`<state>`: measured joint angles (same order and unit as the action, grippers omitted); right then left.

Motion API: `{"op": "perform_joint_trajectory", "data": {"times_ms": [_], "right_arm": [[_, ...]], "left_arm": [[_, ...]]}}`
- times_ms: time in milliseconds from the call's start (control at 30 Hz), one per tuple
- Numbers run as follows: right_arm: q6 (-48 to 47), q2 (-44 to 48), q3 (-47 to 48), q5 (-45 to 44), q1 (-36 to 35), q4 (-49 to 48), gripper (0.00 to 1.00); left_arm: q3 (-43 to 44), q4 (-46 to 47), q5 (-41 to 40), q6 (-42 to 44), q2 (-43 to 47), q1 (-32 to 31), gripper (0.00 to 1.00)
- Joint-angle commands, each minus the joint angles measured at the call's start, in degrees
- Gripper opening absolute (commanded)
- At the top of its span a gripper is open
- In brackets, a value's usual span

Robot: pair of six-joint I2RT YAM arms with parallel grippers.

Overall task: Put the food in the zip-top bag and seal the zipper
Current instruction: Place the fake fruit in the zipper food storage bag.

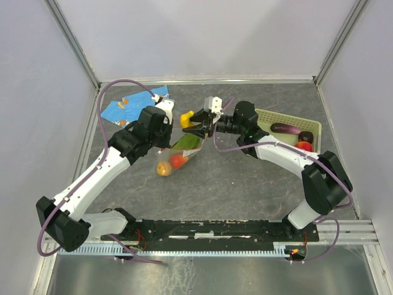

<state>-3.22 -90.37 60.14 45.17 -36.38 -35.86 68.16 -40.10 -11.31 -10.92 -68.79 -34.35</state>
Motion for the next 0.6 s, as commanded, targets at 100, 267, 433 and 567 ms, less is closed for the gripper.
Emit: {"op": "perform_joint_trajectory", "data": {"times_ms": [100,267,433,567], "right_arm": [[-4.3,-4.5,4.2,11.1,-0.3,-7.3,0.17],[-4.6,-7.5,3.2,13.3,-0.3,-10.0,0.15],[-6.7,-7.9,2.6,13.6,-0.3,-9.1,0.13],[-4.1,-7.3,4.1,15.6,-0.3,-12.9,0.11]], "left_arm": [[0.0,2.9,0.9,3.4,1.7,0.7,0.03],[0.0,3.0,0.9,3.3,1.9,0.9,0.03],[0.0,3.1,1.3,3.2,1.9,1.1,0.03],[0.0,3.0,2.0,3.3,1.6,1.3,0.03]]}}
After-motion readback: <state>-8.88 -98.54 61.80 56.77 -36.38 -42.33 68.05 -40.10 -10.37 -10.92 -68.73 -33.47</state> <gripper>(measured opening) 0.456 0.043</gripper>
